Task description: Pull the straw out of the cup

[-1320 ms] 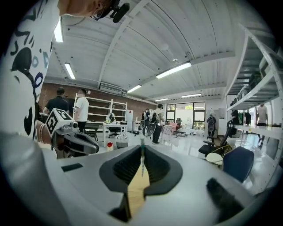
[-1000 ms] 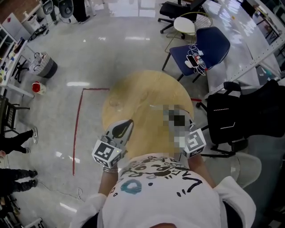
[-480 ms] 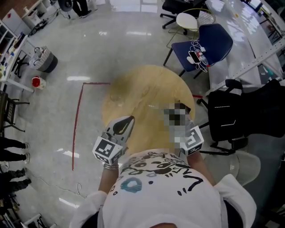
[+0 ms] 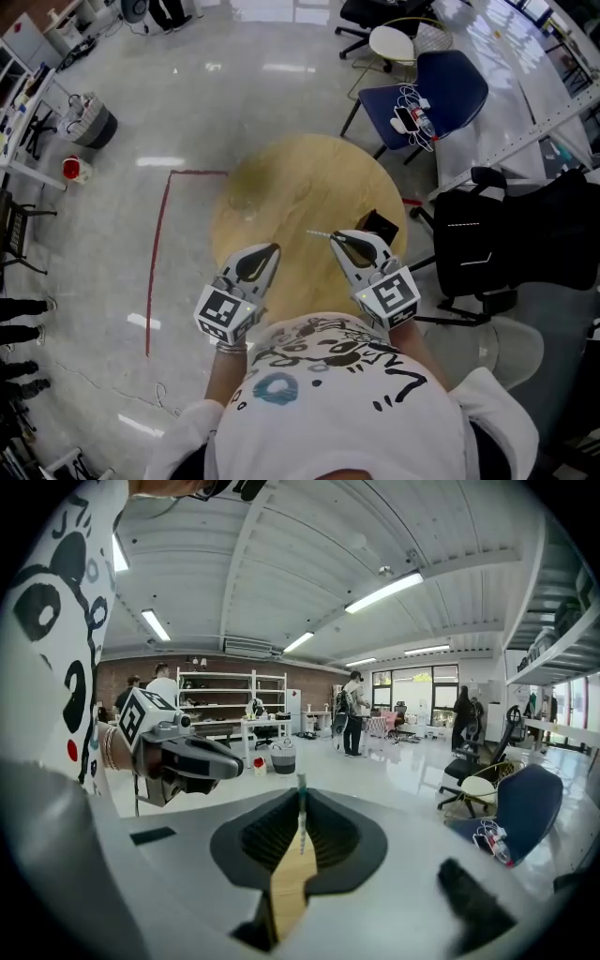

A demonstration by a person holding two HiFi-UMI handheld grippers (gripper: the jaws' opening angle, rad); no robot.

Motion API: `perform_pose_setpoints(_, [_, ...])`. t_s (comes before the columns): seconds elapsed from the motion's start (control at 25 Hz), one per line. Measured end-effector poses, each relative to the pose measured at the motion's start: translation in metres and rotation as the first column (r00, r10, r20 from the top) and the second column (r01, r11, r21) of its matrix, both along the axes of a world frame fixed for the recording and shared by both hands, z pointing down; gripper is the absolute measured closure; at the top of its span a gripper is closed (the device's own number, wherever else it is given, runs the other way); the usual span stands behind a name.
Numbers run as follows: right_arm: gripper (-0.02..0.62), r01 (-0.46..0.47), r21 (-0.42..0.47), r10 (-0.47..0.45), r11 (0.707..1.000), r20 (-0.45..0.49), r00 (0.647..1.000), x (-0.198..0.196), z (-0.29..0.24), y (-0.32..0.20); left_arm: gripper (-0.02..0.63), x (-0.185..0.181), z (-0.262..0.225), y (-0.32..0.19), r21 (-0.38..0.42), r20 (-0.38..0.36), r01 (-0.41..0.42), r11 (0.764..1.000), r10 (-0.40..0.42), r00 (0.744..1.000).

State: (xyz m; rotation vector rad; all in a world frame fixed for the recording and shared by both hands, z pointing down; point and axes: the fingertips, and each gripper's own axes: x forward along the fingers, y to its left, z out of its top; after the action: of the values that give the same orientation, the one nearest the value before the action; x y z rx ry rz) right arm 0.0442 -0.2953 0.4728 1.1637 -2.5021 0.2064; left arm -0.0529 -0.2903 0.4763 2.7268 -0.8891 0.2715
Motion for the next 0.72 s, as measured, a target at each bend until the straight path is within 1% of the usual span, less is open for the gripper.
perform_pose_setpoints(0.36, [0.555,0.042,-0.030,-0.043,0.999,-0.011,0.999,-0.012,0.006,0.007,0.591,-0.005,0.004,0.002,-0.013,0.002,0.014,1.000,-0.014,1.000])
perform_pose_setpoints(0.72, [0.555,0.056,-0.030,-0.056,0.998,-0.017,0.998,-0.016,0.007,0.008,0.591,-0.011,0.004,0.006,-0.008,0.010,0.025,1.000,-0.025,1.000])
